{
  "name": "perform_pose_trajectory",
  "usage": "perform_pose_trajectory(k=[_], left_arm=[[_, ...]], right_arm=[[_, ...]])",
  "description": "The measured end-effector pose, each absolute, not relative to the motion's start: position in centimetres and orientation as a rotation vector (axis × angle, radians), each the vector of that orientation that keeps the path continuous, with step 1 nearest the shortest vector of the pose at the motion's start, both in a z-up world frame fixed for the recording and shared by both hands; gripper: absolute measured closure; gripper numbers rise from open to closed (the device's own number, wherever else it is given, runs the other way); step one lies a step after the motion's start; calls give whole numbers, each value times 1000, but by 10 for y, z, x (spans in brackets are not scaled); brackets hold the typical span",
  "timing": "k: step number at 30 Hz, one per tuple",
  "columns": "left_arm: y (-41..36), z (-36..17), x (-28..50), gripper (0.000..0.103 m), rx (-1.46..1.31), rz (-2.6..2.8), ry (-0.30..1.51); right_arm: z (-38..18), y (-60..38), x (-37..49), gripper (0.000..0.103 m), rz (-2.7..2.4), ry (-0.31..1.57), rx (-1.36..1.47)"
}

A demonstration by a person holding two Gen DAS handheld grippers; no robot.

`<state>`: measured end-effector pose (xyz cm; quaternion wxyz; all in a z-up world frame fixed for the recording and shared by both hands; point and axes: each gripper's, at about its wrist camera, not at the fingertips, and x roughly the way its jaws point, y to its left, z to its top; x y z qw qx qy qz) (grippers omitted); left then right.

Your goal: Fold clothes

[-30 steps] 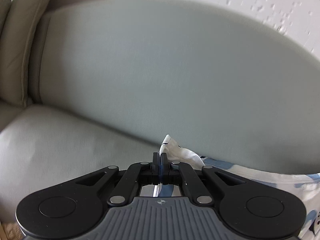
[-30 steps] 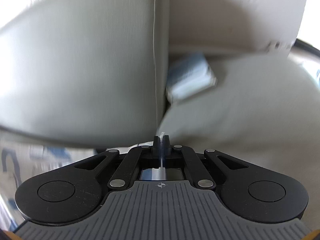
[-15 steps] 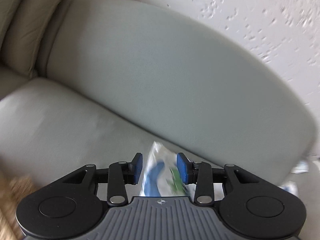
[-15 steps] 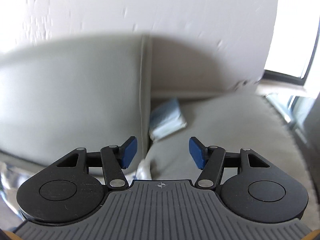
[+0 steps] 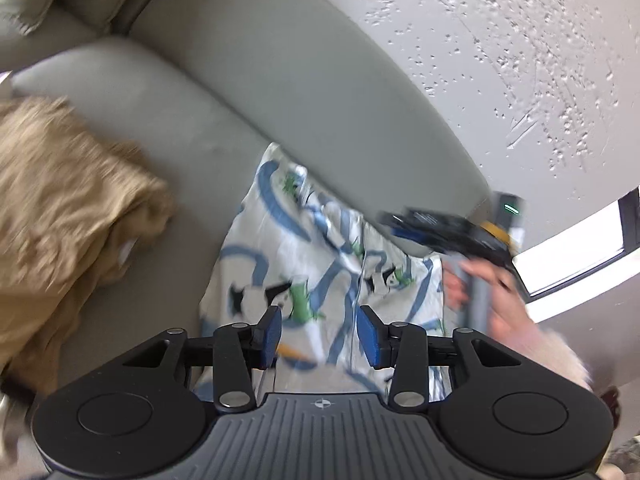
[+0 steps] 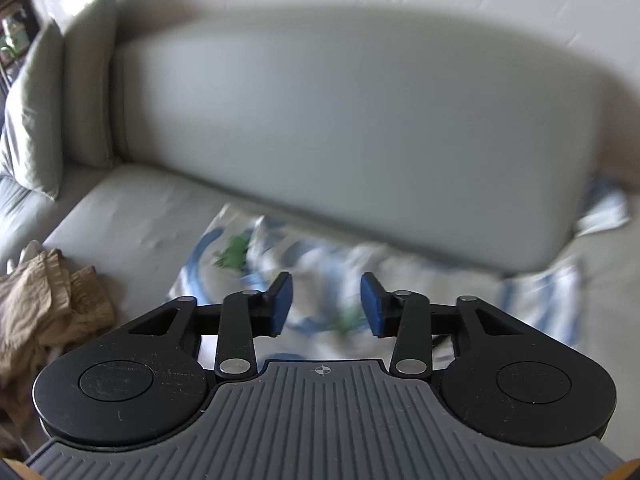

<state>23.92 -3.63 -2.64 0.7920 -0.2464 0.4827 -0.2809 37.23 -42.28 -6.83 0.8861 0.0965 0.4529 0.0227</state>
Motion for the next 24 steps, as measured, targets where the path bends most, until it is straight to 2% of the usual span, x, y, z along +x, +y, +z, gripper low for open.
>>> perform_pose_trajectory(k=[6, 12, 14, 16, 20, 21, 22, 23, 24], left_arm=[[-12, -47, 239, 63, -648, -642, 1096], [-2, -59, 253, 62, -626, -603, 1111], [0, -57, 253, 62, -604, -573, 1108], [0, -55, 254, 62, -582, -554, 1098], [1, -54, 255, 62, -555, -528, 1086], [1, -54, 255, 62, -551, -518, 1087], [0, -55, 256, 62, -548, -508, 1089], [-1, -55, 256, 62, -543, -501, 1089], [-3, -53, 255, 62, -537, -499, 1085]], right_arm=[[-137, -404, 426, 64, -90, 1090, 293], [-168, -406, 449, 64, -150, 1095, 357], [-172, -398, 450, 71, -148, 1089, 291], [-173, -383, 449, 96, -157, 1079, 188], [-161, -380, 439, 100, -221, 981, 107], [-156, -385, 436, 99, -262, 939, 99], [-151, -389, 433, 84, -304, 896, 93], [-147, -395, 430, 74, -324, 878, 102], [-143, -401, 428, 58, -341, 863, 112]])
